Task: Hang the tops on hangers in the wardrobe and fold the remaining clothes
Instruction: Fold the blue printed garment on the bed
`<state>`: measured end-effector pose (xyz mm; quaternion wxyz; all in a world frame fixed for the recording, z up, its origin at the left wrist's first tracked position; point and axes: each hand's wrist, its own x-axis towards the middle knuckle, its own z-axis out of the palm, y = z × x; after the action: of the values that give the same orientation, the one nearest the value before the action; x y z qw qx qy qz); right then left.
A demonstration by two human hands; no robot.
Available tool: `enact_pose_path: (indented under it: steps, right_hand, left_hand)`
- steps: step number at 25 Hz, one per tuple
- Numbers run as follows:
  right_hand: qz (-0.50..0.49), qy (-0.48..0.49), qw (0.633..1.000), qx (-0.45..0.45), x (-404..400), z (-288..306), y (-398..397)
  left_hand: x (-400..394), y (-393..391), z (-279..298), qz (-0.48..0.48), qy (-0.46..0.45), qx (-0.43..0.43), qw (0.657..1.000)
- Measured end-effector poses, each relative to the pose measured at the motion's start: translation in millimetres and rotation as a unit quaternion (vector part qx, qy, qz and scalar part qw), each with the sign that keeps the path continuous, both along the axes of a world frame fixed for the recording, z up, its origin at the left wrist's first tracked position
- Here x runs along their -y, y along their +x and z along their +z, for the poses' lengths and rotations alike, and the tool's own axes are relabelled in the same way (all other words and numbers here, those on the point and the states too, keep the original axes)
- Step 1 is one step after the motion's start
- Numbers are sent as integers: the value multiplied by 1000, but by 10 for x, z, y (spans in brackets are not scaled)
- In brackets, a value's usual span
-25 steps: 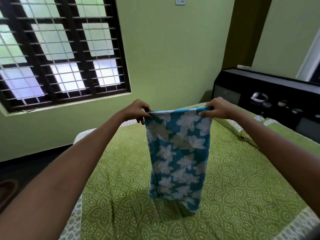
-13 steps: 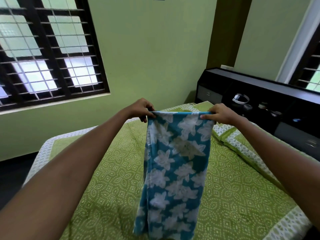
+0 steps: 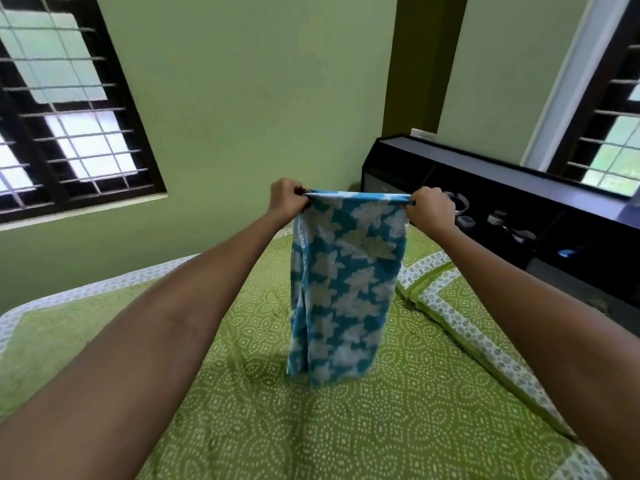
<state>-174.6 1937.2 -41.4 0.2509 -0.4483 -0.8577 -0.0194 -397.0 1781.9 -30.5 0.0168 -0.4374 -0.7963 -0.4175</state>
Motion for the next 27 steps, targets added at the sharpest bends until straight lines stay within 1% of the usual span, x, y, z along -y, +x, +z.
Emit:
enact_pose_path:
  steps: [2,4,7,9,11,13,15,16,18,20,22,23,25,26,27]
  right_hand:
    - [-34,29,999,-26,-91,-45,6]
    - [-45,52,997,-36,-45,-209,90]
    - [-9,66,997,-40,233,-802,357]
    - [34,64,997,-20,527,-1365,631]
    - [80,54,995,26,919,-2036,971]
    - [102,-22,991,84,1375,-2733,1299]
    - [111,-95,976,159,1845,-3356,1571]
    - [125,-112,966,198,2088,-3605,1678]
    - [135,-152,951,232,2537,-4031,1866]
    - [139,-207,936,249,2953,-4456,2082]
    - [136,-275,910,279,3331,-4929,2304]
    - [125,-289,898,307,3505,-5074,2366]
    - [130,-285,884,348,3767,-5277,2452]
    - [132,-302,876,351,3836,-5301,2424]
    - [120,-320,882,325,3876,-5304,2354]
  left_hand:
    - [-181,17,-10,8,32,-12,999]
    - [-208,39,-144,9,40,-20,999]
    - [93,188,-681,-8,31,-33,999]
    - [467,380,-1233,-38,21,-38,998]
    - [931,612,-1922,-72,-21,-34,997]
    - [1418,878,-2650,-102,-82,-6,991]
    - [1897,1157,-3339,-116,-138,39,983]
    - [2137,1303,-3629,-122,-162,53,978]
    - [2557,1535,-4125,-138,-213,77,964]
    - [2936,1756,-4565,-139,-303,136,933]
    - [3208,1941,-4887,-149,-376,162,900]
    - [3292,2021,-5015,-172,-439,155,868]
    - [3351,2168,-5212,-244,-585,117,764]
    - [3315,2217,-5294,-248,-620,99,738]
    - [3213,2258,-5345,-238,-626,84,738]
